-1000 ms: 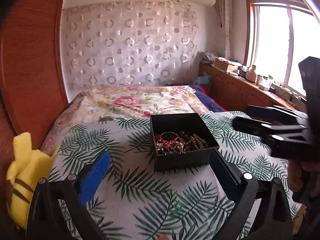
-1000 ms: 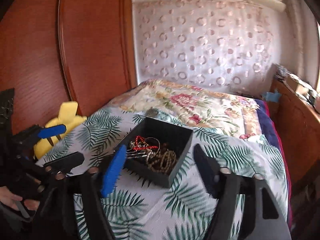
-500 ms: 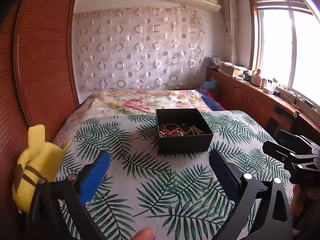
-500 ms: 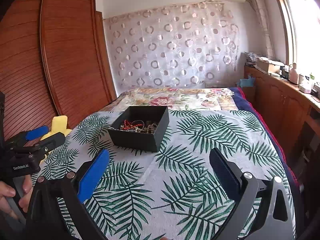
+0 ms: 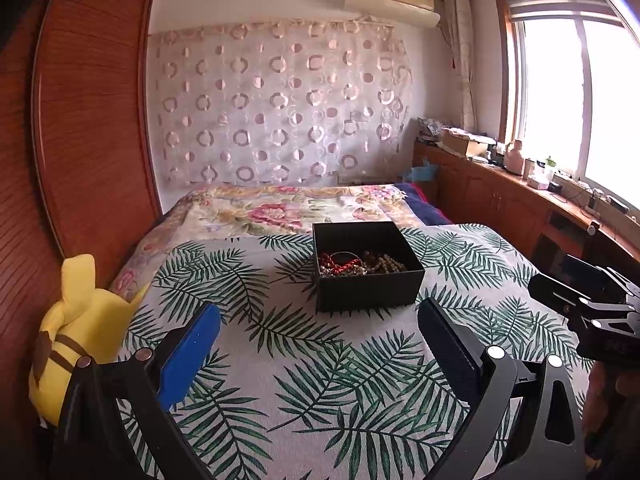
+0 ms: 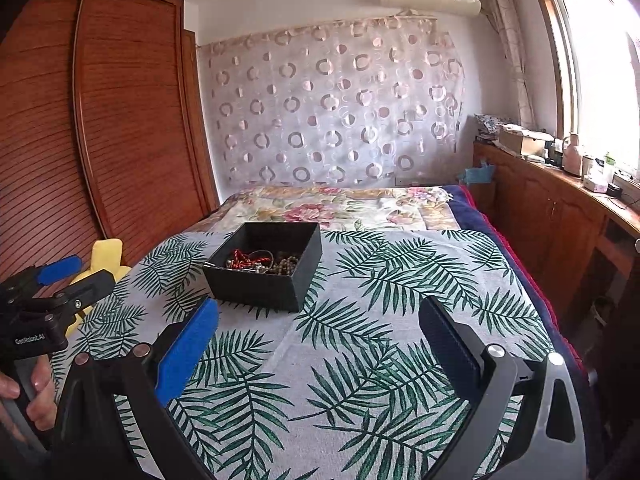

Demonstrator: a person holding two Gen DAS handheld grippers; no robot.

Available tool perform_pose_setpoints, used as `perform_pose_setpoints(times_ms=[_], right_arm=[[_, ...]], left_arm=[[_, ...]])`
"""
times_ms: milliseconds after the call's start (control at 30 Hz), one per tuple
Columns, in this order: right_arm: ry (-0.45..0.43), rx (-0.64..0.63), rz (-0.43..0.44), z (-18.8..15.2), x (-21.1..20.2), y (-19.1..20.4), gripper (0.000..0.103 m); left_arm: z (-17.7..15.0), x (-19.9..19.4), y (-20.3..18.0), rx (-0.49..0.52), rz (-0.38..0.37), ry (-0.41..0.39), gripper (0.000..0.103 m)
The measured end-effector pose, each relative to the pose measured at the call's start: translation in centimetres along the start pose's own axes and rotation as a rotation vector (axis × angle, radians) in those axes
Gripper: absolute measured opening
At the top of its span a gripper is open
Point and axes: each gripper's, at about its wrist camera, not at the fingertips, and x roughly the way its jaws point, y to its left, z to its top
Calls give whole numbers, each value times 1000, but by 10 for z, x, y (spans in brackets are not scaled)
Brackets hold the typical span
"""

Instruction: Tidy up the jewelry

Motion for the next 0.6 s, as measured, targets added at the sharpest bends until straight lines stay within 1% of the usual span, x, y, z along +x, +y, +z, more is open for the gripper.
perform_pose_setpoints(times_ms=[600], right_arm=[[-6,6,-7,-2,-1,-2,101]], left_arm=[[0,0,2,-5,5,0,96]])
